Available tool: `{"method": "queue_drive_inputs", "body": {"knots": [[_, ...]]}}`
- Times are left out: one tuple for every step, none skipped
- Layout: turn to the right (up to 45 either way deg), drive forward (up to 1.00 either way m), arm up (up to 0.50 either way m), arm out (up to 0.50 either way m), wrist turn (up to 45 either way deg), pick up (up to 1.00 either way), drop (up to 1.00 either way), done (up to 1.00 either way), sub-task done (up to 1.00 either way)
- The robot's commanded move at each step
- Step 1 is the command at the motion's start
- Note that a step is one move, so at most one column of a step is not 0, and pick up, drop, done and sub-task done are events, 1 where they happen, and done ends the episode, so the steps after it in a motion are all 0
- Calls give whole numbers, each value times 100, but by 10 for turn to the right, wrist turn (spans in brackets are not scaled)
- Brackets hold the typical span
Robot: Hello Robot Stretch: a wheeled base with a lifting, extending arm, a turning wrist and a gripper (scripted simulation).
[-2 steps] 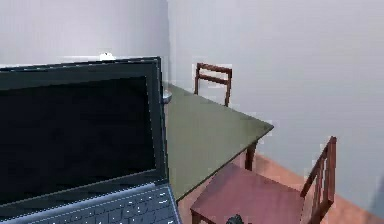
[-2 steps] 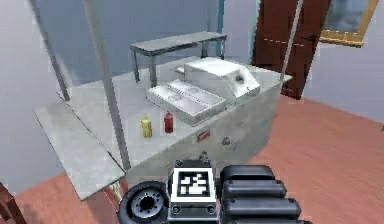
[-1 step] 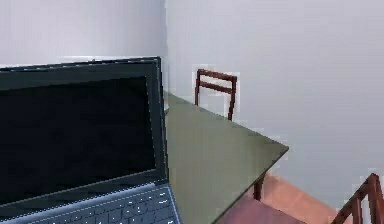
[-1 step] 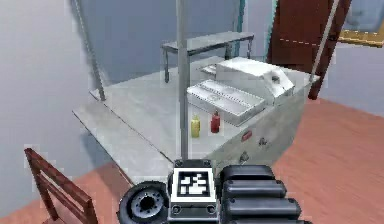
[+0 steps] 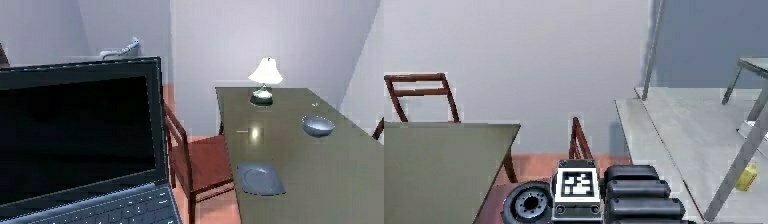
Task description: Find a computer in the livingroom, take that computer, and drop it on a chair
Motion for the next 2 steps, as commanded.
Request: {"method": "queue_drive_inputs", "body": {"knots": [[-450,0,0,0,0,0,0,0,0],[-90,0,0,0,0,0,0,0,0]]}}
